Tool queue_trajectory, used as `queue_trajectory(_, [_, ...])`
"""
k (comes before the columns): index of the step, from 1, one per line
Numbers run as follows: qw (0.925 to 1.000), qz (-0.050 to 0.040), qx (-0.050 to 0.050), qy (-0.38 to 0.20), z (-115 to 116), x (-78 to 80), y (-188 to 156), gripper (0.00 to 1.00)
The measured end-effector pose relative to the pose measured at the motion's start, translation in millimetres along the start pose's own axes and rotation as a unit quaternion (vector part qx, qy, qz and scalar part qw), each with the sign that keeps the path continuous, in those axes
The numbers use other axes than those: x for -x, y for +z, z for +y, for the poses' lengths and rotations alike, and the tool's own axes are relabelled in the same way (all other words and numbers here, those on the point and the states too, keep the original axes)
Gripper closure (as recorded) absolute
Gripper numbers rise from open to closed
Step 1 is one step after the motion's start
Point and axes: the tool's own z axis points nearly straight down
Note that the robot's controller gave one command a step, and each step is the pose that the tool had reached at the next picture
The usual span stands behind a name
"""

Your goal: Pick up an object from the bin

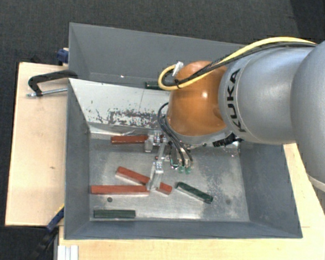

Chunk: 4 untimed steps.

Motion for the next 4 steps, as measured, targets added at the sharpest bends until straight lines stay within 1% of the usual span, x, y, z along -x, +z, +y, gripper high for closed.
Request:
queue_trajectory(1, [0.9992, -0.0008, 0.000, -0.041, 2.9, 4.7, -17.9, 0.00])
queue_trajectory(2, [0.9905, -0.0059, 0.000, -0.137, -9.3, -17.1, 12.5, 0.00])
queue_trajectory(3, [0.9999, 0.0007, 0.000, -0.015, -14.7, -25.0, 62.9, 1.00])
queue_trajectory(4, [0.9999, 0.0007, 0.000, -0.015, -14.7, -25.0, 62.9, 1.00])
